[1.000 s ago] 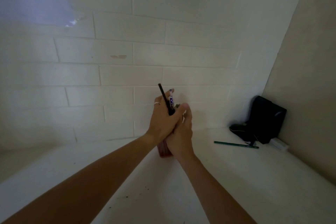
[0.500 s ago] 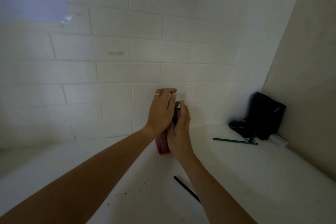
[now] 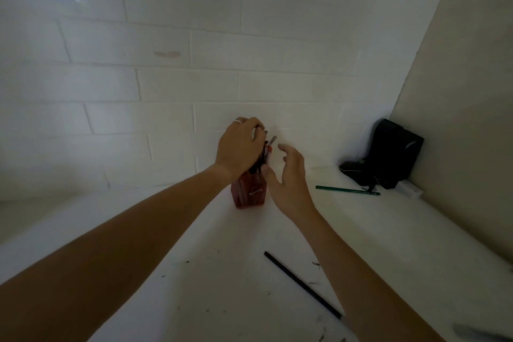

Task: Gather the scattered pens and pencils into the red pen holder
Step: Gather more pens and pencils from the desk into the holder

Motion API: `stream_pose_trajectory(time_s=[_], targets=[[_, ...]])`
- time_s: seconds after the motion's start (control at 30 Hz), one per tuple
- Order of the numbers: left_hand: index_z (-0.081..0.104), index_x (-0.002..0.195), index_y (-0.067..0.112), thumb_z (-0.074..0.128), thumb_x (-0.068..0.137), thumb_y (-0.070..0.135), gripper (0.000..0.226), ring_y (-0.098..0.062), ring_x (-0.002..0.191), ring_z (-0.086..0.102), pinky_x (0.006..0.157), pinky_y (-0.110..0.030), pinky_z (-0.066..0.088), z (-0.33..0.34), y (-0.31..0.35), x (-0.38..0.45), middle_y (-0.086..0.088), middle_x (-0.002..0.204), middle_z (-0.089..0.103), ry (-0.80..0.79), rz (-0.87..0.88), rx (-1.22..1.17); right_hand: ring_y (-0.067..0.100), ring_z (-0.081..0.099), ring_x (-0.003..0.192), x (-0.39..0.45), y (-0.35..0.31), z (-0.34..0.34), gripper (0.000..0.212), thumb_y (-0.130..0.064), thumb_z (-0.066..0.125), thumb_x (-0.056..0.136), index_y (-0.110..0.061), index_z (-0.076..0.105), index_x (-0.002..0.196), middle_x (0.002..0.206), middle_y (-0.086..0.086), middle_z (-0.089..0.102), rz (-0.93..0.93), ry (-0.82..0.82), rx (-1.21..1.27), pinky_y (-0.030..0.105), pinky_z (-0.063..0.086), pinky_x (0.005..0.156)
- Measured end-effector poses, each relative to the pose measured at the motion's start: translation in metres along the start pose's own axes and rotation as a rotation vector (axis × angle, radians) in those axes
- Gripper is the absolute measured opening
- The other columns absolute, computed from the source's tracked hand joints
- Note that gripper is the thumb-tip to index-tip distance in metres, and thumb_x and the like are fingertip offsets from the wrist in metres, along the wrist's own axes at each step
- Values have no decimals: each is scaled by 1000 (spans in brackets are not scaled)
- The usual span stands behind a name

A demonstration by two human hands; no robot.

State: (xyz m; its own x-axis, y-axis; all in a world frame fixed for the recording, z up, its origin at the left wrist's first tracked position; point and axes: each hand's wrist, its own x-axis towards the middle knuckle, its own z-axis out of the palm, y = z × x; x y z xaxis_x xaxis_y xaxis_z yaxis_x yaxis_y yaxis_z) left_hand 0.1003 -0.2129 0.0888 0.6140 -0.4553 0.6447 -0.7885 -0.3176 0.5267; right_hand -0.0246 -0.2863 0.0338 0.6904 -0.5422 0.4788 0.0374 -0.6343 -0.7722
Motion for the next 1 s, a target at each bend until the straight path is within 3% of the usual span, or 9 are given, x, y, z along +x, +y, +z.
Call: stream_pose_trajectory(time_s=[0.07, 0.17, 0.27, 0.37, 0.47, 0.57, 0.73, 0.83, 1.0], targets=[[69, 108, 19, 39, 99, 35, 35, -23, 98, 62, 85, -40, 53, -3, 4, -3, -7, 108, 66, -12, 41, 84, 20, 55, 109, -10, -6, -26, 33, -32, 66, 91, -15, 54, 116, 115, 3, 55, 94, -102, -193, 23, 48, 87], [65, 125, 18, 36, 102, 41, 44, -25, 108, 63, 90, -39, 53, -6, 3, -10, -7, 119, 67, 1, 140, 197, 15, 64, 77, -33, -18, -53, 31, -39, 77, 80, -13, 66, 93, 87, 0, 68, 344, -504, -378, 19, 45, 61], [61, 132, 17, 41, 104, 35, 38, -20, 102, 61, 89, -22, 50, -9, 0, -11, -12, 120, 63, -24, 129, 142, 13, 66, 74, -60, -30, -58, 35, -39, 85, 72, -13, 70, 91, 85, 2, 72, 407, -839, -550, 24, 50, 63], [68, 121, 10, 55, 100, 20, 26, 4, 76, 51, 75, 8, 34, -13, 4, -11, -13, 112, 60, -42, 59, -30, 18, 66, 81, -72, -35, -50, 31, -29, 86, 73, -9, 71, 92, 100, 10, 74, 369, -855, -608, 26, 52, 68], [67, 125, 14, 61, 97, 20, 30, -13, 103, 58, 89, 0, 32, -15, 3, -11, -11, 122, 59, -80, 49, -102, 24, 73, 84, -72, -36, -48, 29, -19, 84, 74, -3, 74, 97, 99, 12, 75, 365, -841, -589, 30, 59, 73], [59, 136, 18, 62, 96, 24, 41, -15, 115, 52, 98, -15, 33, -20, -3, -10, -9, 129, 54, -164, 71, -93, 14, 69, 67, -57, -42, -54, 17, -17, 78, 75, -10, 75, 90, 83, 5, 74, 338, -681, -431, 31, 60, 72], [64, 117, 13, 62, 92, 8, 26, -9, 72, 53, 69, -11, 43, -25, -8, -3, -13, 97, 64, -273, 173, -51, 20, 71, 64, -4, -59, -67, 9, -14, 75, 79, -15, 65, 79, 73, 7, 74, 299, -80, 101, 50, 61, 77], [63, 108, 10, 59, 94, 8, 15, -4, 63, 55, 65, -9, 41, -22, -10, -2, -13, 80, 64, -236, 223, -57, 21, 74, 72, 16, -68, -67, 12, -17, 72, 85, -20, 61, 82, 76, 3, 74, 156, 229, 177, 44, 61, 77], [59, 115, 20, 53, 97, 21, 20, -23, 75, 58, 81, -34, 46, -8, -26, 2, -4, 76, 65, -184, 246, 42, 17, 71, 71, 27, -68, -45, 8, -14, 67, 90, -14, 60, 90, 76, 1, 70, -23, 373, 118, 34, 60, 70]])
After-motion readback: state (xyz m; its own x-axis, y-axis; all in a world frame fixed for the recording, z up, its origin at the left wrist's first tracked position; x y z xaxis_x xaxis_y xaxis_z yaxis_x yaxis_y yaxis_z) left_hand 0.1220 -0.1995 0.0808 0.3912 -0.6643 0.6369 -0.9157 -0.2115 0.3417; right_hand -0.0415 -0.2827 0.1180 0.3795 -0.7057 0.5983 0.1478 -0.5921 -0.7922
